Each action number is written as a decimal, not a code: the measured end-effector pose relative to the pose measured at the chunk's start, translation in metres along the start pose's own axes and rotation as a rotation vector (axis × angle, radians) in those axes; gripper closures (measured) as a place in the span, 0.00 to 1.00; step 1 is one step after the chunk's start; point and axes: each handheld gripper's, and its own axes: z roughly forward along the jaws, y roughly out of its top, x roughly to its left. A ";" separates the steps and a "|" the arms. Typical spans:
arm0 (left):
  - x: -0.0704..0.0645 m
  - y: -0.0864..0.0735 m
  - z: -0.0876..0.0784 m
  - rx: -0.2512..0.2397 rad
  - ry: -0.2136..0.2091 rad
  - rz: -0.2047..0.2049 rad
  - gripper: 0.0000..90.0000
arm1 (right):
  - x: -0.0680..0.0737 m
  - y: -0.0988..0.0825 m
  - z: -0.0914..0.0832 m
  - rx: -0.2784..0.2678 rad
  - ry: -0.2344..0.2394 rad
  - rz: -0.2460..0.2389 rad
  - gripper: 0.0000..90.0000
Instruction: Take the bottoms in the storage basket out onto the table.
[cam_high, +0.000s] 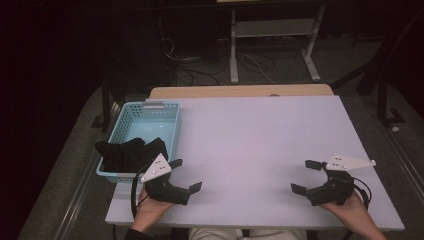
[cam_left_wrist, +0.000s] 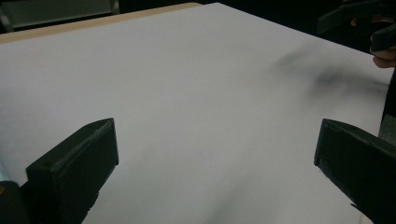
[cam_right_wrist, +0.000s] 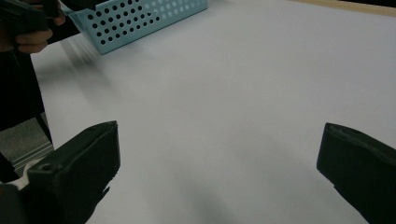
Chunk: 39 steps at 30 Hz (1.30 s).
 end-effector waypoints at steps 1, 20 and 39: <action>0.000 0.000 0.000 0.000 0.000 0.000 0.00 | 0.000 0.000 0.000 0.000 0.000 0.000 0.00; -0.001 0.003 -0.004 -0.009 0.008 0.008 0.00 | 0.001 -0.001 -0.003 0.006 -0.006 -0.010 0.00; -0.008 0.018 -0.009 0.042 0.005 0.051 0.00 | 0.003 0.000 -0.001 0.011 -0.007 -0.017 0.00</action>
